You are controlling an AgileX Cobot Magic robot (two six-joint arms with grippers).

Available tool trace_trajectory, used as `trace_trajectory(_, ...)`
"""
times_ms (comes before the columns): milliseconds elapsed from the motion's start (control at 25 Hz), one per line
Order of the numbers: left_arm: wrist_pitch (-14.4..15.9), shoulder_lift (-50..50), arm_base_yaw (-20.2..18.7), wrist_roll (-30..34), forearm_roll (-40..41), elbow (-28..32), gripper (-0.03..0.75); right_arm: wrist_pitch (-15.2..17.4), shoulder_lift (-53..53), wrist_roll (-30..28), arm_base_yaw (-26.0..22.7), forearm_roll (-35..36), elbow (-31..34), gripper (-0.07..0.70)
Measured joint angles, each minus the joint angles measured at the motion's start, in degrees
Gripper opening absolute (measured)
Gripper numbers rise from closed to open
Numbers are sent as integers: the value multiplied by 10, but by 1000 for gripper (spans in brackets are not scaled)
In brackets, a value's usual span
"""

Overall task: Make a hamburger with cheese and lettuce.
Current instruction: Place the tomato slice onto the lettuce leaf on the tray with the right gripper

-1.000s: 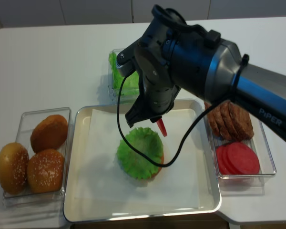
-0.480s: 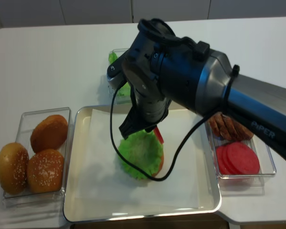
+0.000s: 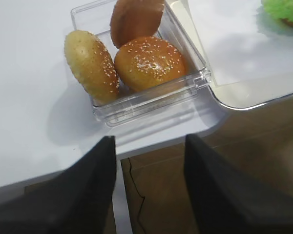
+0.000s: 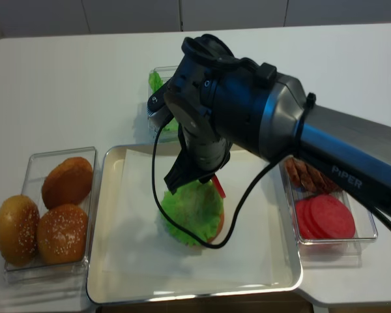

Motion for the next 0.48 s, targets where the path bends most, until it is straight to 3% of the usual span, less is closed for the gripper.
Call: trace_trajectory(480, 0, 0, 0, 0, 0, 0, 342, 1, 1, 1, 0, 8, 0, 78)
